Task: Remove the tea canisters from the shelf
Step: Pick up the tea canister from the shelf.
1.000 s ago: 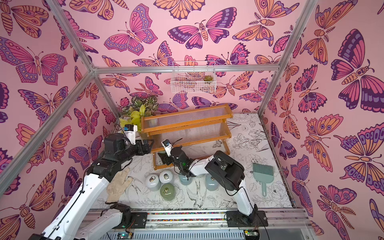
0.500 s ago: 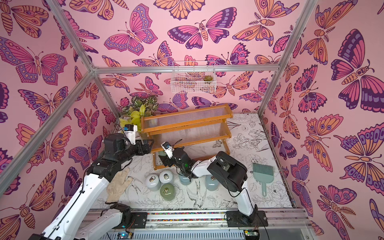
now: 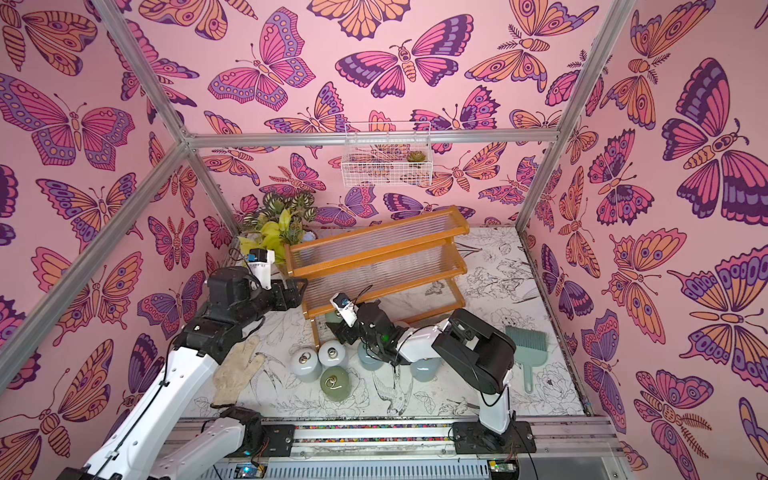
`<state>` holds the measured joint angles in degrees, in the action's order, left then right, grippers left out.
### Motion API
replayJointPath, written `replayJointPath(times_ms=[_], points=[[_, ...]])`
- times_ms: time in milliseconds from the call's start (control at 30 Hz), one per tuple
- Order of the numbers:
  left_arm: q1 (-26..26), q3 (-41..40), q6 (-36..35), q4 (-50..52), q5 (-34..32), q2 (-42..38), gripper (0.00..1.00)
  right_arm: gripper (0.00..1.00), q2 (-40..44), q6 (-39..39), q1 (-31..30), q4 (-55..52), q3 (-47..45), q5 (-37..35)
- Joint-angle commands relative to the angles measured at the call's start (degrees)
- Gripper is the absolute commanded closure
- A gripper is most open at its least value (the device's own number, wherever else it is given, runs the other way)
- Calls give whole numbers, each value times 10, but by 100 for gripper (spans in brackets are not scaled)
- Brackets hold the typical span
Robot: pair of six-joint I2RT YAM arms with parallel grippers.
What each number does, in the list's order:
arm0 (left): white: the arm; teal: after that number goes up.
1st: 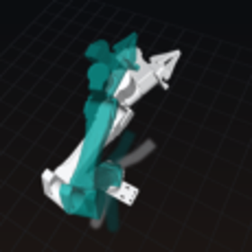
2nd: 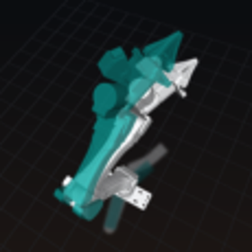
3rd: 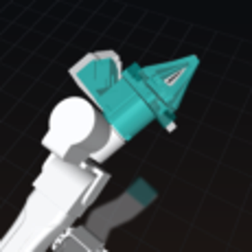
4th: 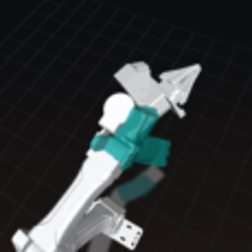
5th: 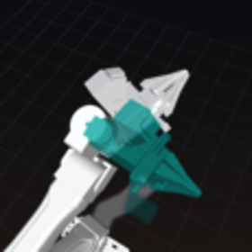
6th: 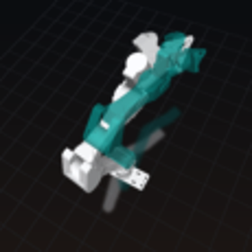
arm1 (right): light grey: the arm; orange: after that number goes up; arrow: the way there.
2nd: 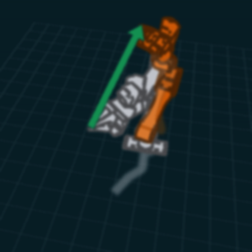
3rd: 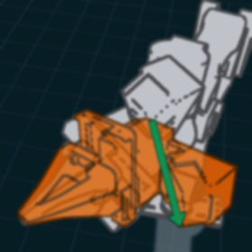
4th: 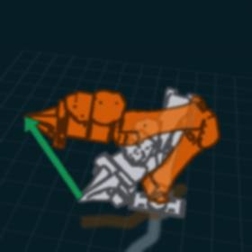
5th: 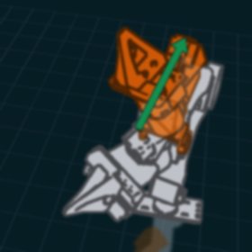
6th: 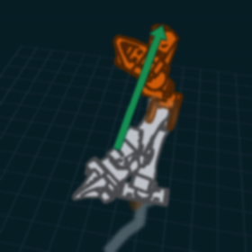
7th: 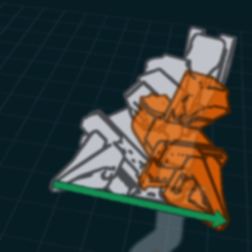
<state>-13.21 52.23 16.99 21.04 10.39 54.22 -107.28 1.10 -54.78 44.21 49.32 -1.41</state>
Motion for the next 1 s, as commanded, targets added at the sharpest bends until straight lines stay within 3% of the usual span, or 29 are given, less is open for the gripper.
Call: replayJointPath(times_ms=[0, 267, 467, 967], points=[[-3, -3, -2, -1, -7, -4, 14, 58, 51, 39, -1, 59, 11, -5], [-3, -5, -1, -2, -13, -3, 14, 59, 64, 41, -1, 71, 6, -11], [-3, -5, 0, -1, -13, -3, 14, 59, 77, 45, 1, 76, -14, -99], [-3, 5, -4, -2, -13, 12, 14, 60, 87, 21, 14, 40, -35, -65]])
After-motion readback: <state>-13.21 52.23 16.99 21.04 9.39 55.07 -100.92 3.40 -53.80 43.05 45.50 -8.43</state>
